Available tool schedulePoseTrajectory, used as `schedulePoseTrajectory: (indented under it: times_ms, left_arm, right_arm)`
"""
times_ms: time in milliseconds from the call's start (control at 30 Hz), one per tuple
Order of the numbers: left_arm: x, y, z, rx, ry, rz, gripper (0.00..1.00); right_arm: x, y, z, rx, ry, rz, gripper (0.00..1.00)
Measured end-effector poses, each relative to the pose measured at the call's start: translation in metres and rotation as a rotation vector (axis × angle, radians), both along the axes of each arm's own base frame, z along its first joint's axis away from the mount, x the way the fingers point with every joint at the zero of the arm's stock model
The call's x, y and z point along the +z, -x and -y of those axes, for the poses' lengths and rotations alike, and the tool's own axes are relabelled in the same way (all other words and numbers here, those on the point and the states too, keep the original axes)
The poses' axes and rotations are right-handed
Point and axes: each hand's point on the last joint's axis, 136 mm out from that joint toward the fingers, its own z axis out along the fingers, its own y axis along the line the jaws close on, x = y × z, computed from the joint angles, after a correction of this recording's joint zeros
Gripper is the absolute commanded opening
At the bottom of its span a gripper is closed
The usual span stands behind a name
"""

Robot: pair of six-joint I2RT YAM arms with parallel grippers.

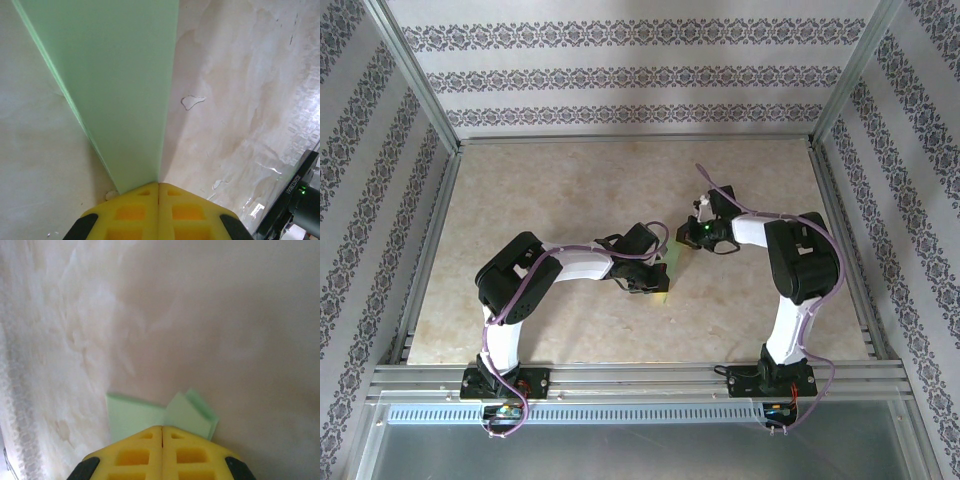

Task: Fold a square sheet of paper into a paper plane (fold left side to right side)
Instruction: Fold the wing for the fifth time at the center of the table.

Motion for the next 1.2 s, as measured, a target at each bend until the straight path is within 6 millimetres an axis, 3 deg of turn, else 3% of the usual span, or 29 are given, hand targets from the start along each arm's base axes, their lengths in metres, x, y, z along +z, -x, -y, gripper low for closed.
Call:
schedulePoseTrajectory:
  times_ms: [233,433,600,733,933,1100,1200]
  left_arm:
    - [0.0,0.0,0.0,0.0,0.0,-0.001,0.0]
    - [0.0,0.0,0.0,0.0,0.0,0.0,0.0]
    - [0.0,0.0,0.0,0.0,0.001,0.0,0.0]
    - [0.001,0.0,0.0,0.0,0.001,0.0,0.0]
    - [0.001,0.0,0.0,-0.001,0.001,0.0,0.0]
    - [0.001,0.001,0.0,-0.002,0.003,-0.002,0.0]
    - [0.002,0.001,0.001,-0.003,0.004,-0.004,0.0]
  right_arm:
    - [-0.002,-0.02,0.009,-0.021,0.018,0.015,0.0]
    - [0.011,-0.032,0.015,-0.029,0.039,0.052,0.0]
    - [0.044,-0.025,0.018,-0.033,0.037,0.109,0.0]
    - [0.062,-0.002,0.007,-0.006,0.021,0.141,0.0]
    - [0.028,0.036,-0.025,0.062,0.011,0.042,0.0]
    - [0.001,0.039,-0.027,0.051,0.027,-0.02,0.0]
    - [-0.005,0.038,-0.025,0.046,0.03,-0.033,0.0]
